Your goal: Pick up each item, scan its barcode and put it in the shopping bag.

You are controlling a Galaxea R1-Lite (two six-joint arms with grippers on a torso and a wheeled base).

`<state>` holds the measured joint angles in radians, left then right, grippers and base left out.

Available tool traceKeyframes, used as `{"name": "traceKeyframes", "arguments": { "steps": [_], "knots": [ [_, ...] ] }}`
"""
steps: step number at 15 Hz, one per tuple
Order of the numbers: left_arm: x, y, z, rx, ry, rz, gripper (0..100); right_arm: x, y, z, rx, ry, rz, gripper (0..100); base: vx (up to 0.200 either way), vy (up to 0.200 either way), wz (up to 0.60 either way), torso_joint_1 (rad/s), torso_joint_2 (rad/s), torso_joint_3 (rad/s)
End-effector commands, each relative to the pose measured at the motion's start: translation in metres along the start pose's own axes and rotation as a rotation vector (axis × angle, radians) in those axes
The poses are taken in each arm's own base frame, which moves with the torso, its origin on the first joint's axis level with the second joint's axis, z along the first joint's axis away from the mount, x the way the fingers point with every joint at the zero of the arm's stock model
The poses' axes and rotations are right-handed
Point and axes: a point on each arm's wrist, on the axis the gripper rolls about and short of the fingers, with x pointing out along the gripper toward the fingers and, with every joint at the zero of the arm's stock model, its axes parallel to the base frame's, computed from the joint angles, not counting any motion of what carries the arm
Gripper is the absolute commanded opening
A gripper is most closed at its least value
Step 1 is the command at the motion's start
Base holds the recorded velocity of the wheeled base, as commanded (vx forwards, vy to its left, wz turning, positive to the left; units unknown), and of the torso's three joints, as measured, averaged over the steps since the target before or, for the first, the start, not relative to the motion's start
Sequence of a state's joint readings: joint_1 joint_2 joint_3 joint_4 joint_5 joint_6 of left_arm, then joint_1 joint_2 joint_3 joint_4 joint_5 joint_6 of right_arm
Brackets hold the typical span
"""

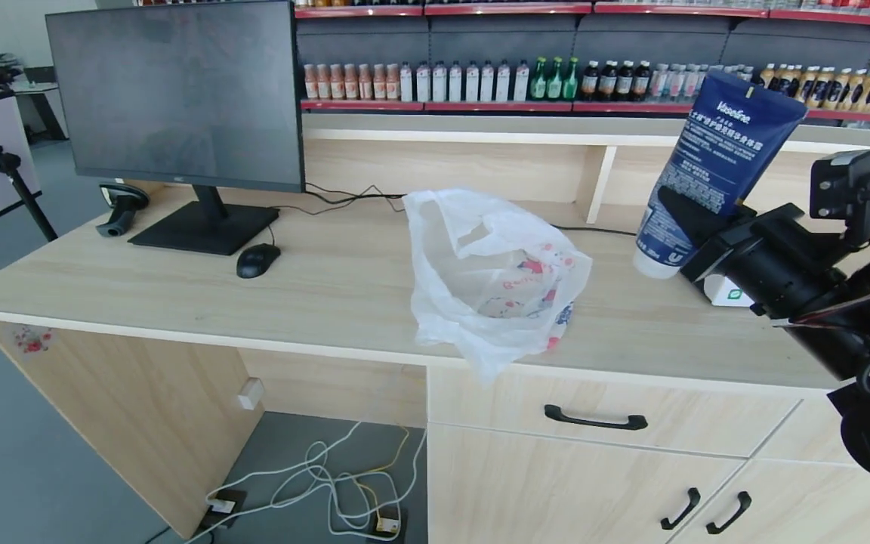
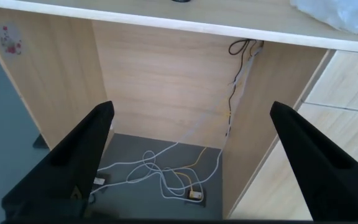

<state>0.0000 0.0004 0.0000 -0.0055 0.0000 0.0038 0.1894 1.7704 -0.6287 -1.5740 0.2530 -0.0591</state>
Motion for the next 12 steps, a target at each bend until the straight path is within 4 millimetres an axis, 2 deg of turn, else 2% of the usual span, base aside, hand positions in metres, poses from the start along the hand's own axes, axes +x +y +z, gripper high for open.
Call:
{"name": "traceKeyframes", "arguments": {
  "steps": [1, 6, 8, 12],
  "knots": [
    [0.000, 0.000, 0.000, 0.001, -0.001, 0.000, 100, 0.001, 0.000, -0.002, 0.001, 0.006, 0.000, 0, 0.000, 0.000, 0.60, 0.007, 0.00, -0.002],
    [0.000, 0.000, 0.000, 0.001, -0.001, 0.000, 100, 0.003, 0.000, -0.008, 0.005, 0.020, 0.002, 0, 0.000, 0.000, 0.60, 0.005, 0.00, 0.001],
    [0.000, 0.000, 0.000, 0.001, -0.001, 0.000, 100, 0.009, 0.002, -0.018, 0.013, 0.035, 0.013, 0, 0.000, 0.000, 0.00, 0.000, 0.00, 0.000],
    [0.000, 0.000, 0.000, 0.001, -0.001, 0.000, 100, 0.026, 0.022, -0.044, 0.072, 0.072, 0.075, 0, 0.000, 0.000, 0.00, 0.000, 0.00, 0.000]
  ]
}}
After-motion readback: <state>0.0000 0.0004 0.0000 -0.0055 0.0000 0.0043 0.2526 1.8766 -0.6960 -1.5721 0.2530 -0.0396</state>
